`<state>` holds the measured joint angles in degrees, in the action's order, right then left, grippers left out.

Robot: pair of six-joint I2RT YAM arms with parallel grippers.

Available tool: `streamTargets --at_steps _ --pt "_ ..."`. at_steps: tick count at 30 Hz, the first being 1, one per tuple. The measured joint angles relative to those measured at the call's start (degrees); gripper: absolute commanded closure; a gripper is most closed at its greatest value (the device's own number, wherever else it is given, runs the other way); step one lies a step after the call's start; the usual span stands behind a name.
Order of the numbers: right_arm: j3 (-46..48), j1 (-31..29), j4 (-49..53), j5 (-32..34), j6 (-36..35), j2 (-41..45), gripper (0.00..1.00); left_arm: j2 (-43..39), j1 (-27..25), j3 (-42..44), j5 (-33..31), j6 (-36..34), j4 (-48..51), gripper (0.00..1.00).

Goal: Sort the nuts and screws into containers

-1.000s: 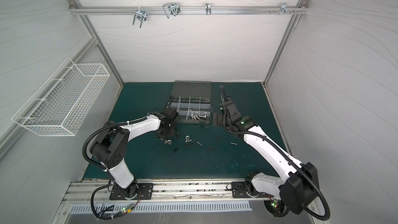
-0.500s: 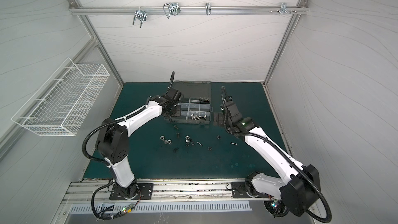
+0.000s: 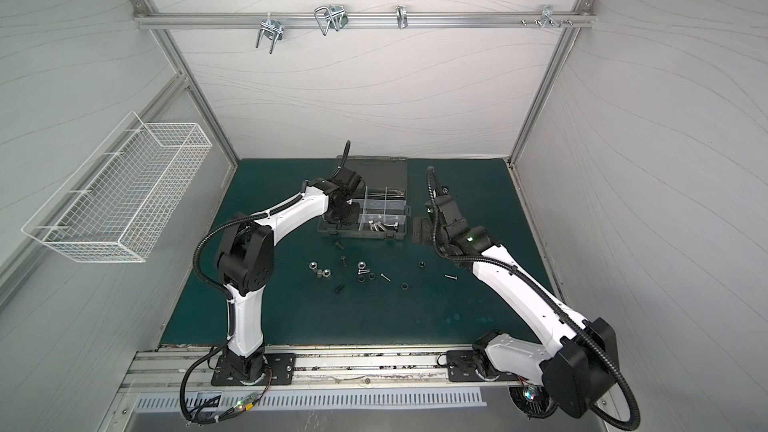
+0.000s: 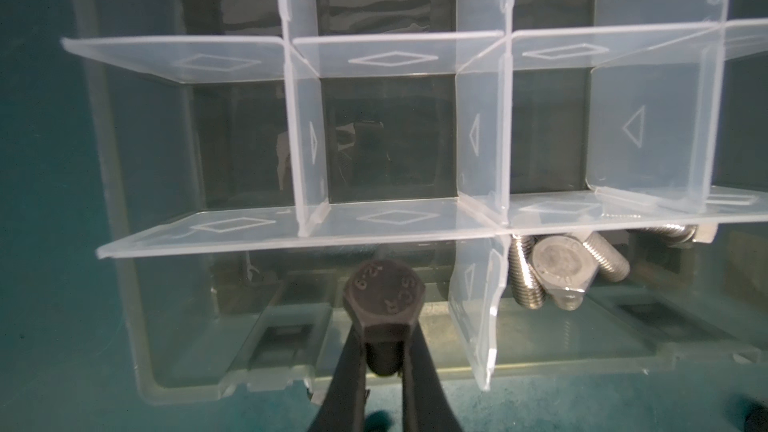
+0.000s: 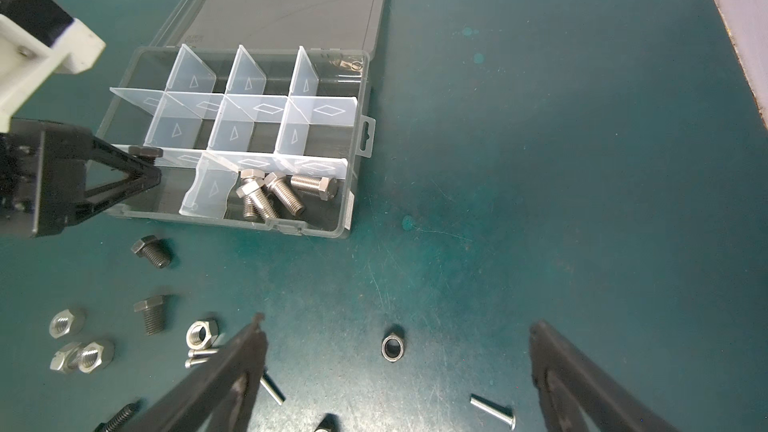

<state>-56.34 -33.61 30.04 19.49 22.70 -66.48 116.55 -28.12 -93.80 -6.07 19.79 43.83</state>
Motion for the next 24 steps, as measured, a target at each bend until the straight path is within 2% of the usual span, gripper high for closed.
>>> streamTargets --at_steps 8,13,20,24 --pt "0.0 0.0 0.02 0.0 0.0 0.0 0.01 0.31 0.0 -0.04 1.27 -0.09 0.2 0.8" --pt "0.0 0.0 0.02 0.0 0.0 0.0 0.01 0.31 0.0 -0.04 2.05 0.48 0.07 0.64" --pt "0.0 0.0 0.0 -0.02 0.0 0.0 0.01 -0.02 0.0 0.31 2.23 1.62 -0.5 0.62" --pt "0.0 0.0 0.0 -0.02 0.0 0.0 0.01 -3.37 -0.02 4.11 1.97 3.32 -1.79 0.62"
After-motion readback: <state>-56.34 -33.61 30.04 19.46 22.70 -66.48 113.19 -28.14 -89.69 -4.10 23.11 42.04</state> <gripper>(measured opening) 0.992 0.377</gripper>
